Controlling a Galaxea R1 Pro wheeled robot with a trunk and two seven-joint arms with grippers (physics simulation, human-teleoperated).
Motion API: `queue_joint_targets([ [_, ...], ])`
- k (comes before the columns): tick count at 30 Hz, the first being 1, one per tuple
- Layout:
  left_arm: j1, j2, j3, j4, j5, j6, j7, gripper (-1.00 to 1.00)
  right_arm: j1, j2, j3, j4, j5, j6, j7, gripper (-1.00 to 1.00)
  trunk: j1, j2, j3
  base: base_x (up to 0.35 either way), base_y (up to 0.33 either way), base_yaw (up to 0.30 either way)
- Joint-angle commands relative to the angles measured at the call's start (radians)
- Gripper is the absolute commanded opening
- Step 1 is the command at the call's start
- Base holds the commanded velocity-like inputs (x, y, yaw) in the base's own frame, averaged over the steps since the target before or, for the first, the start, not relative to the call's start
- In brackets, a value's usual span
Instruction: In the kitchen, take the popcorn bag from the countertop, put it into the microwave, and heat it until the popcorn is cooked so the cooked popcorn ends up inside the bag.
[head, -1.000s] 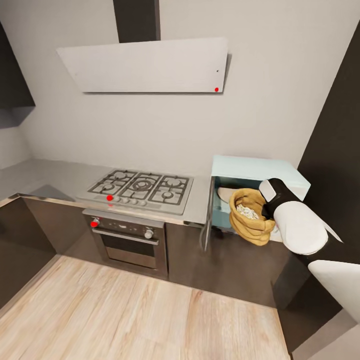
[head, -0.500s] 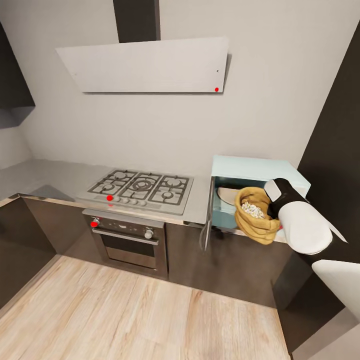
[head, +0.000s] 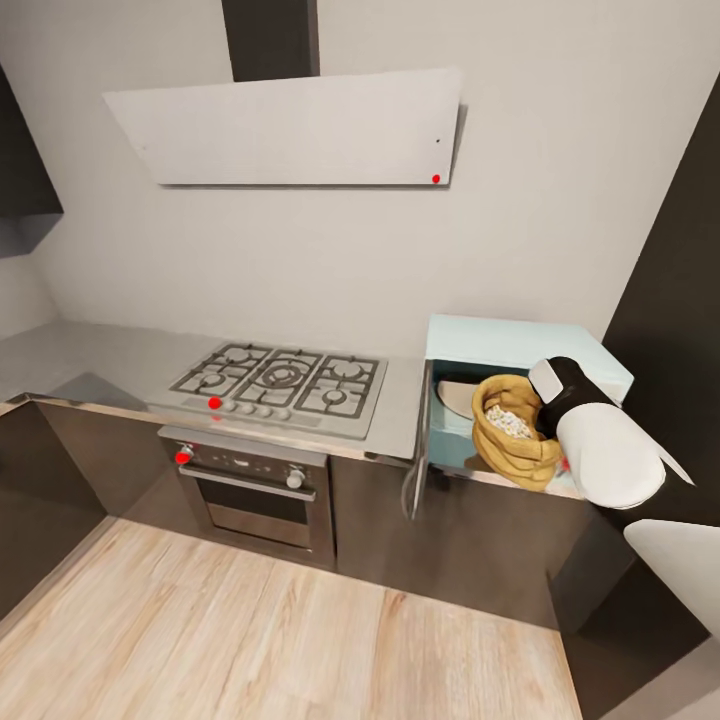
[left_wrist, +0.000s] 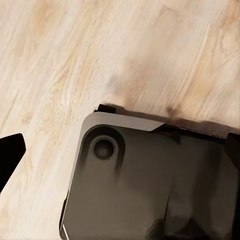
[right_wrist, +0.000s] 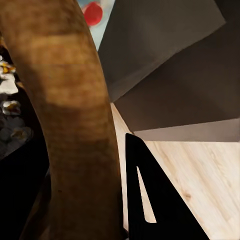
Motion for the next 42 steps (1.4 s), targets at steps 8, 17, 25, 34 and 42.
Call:
queue_joint_targets([
  [8,-0.001,0.0,0.001,0.001,0.002,-0.003,0.001,1.0,0.0,0.0,-0.008,-0.001,0.012,0.005,0.001,-1.0,0.001,-0.002,-0.002,0.031,0.0,0.0],
  [17,-0.001,0.0,0.003,0.001,0.002,-0.003,0.001,1.0,0.0,0.0,-0.008,-0.001,0.011,0.005,0.001,-1.0,0.001,-0.002,-0.002,0.163,-0.033,0.0],
  [25,-0.001,0.0,0.002,0.001,0.002,-0.003,0.001,1.0,0.0,0.0,-0.008,-0.001,0.011,0.005,0.001,-1.0,0.001,-0.002,-0.002,0.001,0.0,0.0],
  [34,-0.001,-0.001,0.002,0.001,0.002,-0.003,0.001,1.0,0.0,0.0,-0.008,-0.001,0.011,0.005,0.001,-1.0,0.001,-0.002,-0.002,0.151,0.0,0.0],
  [42,-0.001,0.0,0.001,0.001,0.002,-0.003,0.001,1.0,0.0,0.0,-0.008,-0.001,0.011,0.006,0.001,-1.0,0.001,-0.002,-0.002,0.013,0.0,0.0],
])
